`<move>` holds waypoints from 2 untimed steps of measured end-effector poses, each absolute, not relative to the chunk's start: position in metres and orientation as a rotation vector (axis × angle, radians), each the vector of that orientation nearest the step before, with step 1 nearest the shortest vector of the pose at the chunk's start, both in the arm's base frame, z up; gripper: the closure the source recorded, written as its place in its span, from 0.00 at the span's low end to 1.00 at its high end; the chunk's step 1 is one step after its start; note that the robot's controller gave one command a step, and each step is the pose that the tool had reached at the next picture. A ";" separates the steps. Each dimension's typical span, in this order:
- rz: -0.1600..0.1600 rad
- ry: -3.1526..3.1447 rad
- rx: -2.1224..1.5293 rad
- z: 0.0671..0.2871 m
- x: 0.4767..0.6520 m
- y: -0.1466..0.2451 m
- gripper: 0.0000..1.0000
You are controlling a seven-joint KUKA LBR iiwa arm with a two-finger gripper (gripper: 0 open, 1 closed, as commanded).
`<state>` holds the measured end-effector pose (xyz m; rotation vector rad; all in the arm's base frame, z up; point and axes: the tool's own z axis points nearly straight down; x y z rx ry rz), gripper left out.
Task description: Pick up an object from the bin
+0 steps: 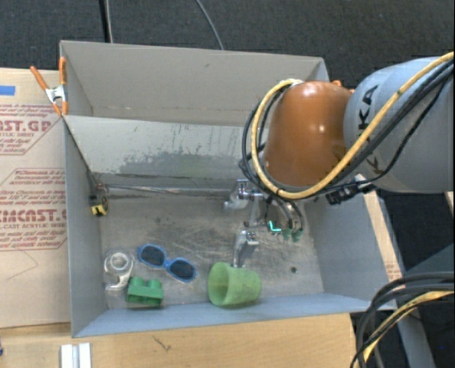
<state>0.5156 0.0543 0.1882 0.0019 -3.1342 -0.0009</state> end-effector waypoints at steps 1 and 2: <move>0.003 -3.138 0.195 0.165 0.560 0.000 0.00; 0.004 -3.063 0.773 0.076 0.532 0.037 0.00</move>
Offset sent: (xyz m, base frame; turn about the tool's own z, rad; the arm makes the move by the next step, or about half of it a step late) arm 0.0430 -0.0525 -0.0214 -0.1259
